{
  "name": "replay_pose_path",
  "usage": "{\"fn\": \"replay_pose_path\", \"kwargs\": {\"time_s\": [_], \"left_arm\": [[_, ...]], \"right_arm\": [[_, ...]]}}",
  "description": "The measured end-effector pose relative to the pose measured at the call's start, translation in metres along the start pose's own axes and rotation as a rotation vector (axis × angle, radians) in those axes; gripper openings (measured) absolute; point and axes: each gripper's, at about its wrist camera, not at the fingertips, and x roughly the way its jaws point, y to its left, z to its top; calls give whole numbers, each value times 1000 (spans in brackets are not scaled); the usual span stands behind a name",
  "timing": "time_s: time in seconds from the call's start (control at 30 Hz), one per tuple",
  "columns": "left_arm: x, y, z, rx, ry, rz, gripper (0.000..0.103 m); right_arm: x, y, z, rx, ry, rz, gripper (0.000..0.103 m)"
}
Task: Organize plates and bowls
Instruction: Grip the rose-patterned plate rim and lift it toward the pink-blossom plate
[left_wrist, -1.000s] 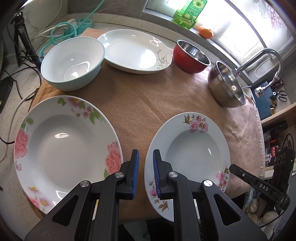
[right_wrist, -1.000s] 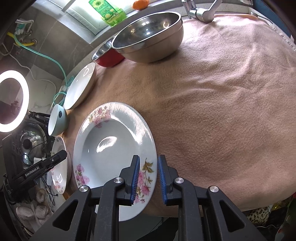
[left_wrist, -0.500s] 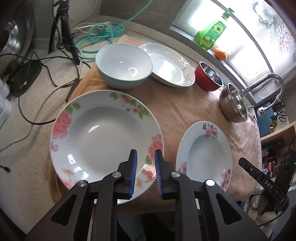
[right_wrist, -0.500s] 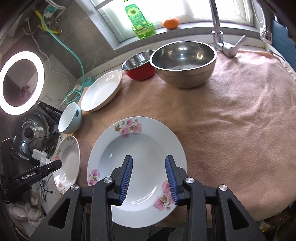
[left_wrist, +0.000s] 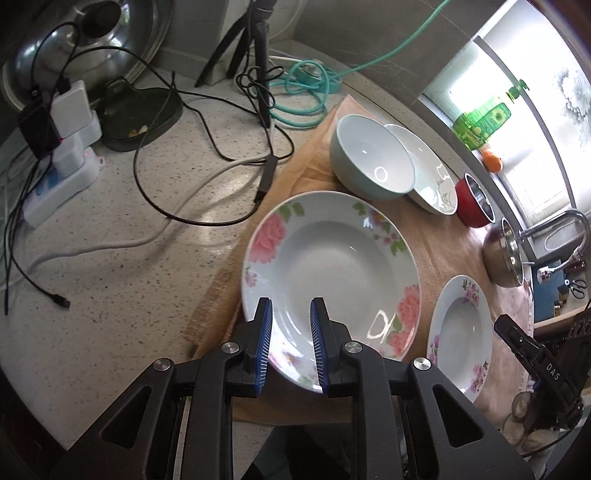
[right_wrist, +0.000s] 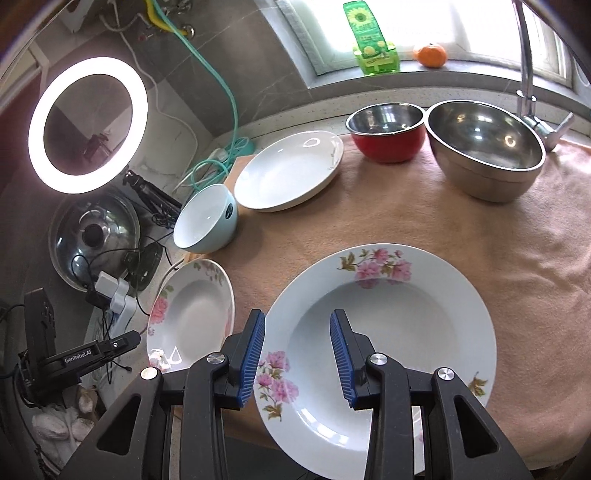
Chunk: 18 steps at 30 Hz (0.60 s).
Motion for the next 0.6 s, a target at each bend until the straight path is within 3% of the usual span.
{"fn": "replay_pose_path", "kwargs": {"time_s": [0.23, 0.6], "left_arm": [[3, 20, 2, -27, -2, 25, 19], [16, 32, 10, -36, 25, 13, 19]], "right_arm": [[31, 23, 5, -34, 83, 26, 33], [62, 39, 11, -36, 136, 64, 33]]}}
